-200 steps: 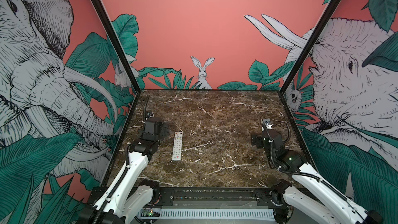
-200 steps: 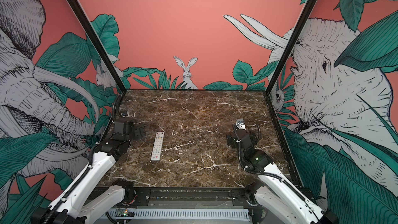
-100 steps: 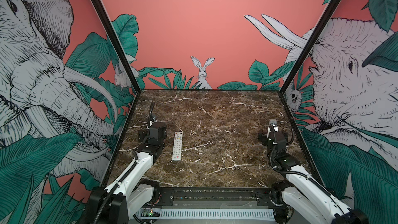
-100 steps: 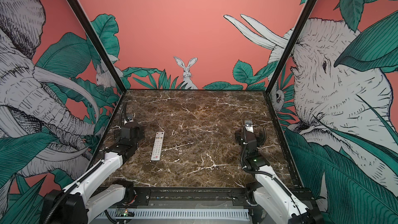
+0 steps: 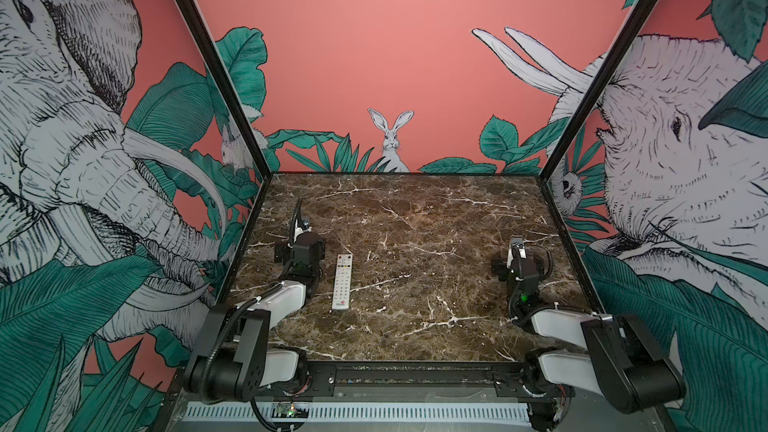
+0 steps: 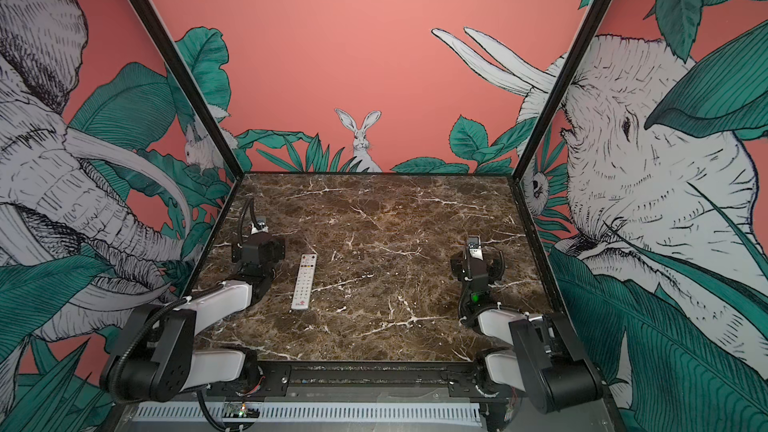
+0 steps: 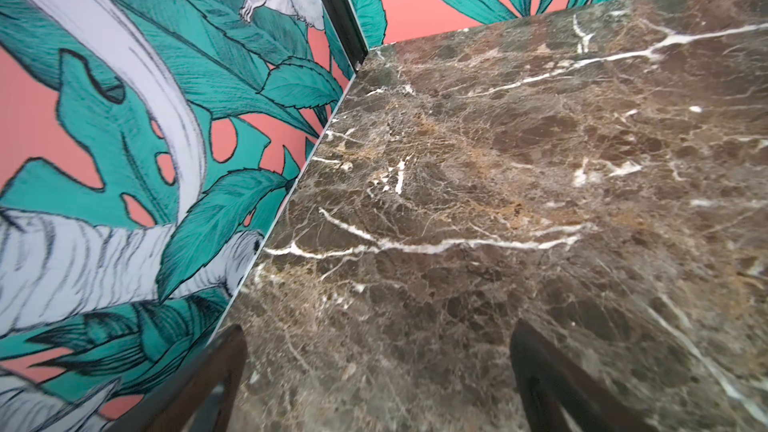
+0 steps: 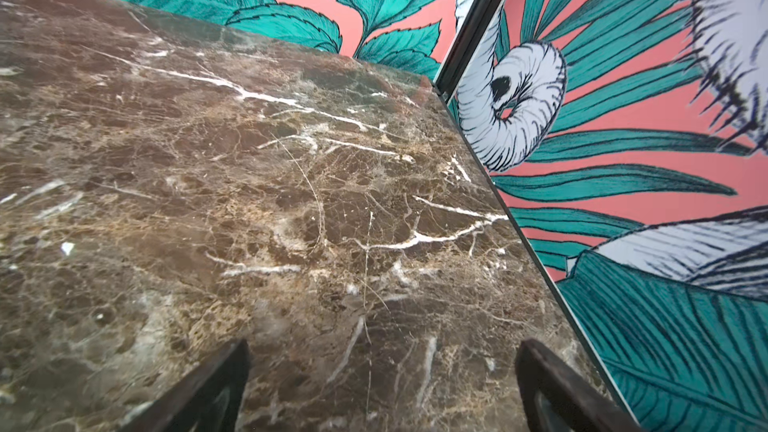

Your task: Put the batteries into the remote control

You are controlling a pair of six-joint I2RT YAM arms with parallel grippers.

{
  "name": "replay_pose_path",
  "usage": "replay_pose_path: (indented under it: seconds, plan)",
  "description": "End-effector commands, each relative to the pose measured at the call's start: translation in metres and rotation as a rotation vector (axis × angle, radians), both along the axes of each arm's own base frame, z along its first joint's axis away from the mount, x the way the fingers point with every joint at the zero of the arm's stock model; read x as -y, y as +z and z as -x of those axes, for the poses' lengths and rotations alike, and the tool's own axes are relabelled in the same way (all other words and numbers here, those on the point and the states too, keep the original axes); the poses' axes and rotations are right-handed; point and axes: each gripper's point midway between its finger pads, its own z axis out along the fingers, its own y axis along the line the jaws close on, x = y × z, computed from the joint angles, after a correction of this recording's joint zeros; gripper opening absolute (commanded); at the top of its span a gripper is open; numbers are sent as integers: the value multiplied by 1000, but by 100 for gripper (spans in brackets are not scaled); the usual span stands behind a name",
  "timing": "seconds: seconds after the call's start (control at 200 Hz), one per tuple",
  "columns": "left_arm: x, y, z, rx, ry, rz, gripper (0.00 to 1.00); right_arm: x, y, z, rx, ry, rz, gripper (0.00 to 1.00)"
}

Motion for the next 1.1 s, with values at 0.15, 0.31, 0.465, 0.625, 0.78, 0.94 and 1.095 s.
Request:
replay_pose_path:
  seconds: [0.15,0.31,0.465,0.625,0.78,0.94,1.095]
  plan:
    - [11,5,-20,127,-81,37,99,1,33,-25,170,9,-47,99]
    - [19,-5,-27,125,-139,46,99,3,21,-31,167,9,-56,99]
    - [24,-13,-34,90,-207,98,99,1,16,-36,183,22,-50,99]
    - [24,-22,-36,105,-252,136,99,10,10,-45,120,-45,-49,99]
    - [24,-24,-35,97,-251,137,99,21,3,-53,60,-81,-98,99]
    - [23,-23,-35,96,-246,137,99,24,3,-54,59,-83,-108,99]
    - [23,-24,-34,89,-245,140,99,24,3,-54,60,-82,-108,99]
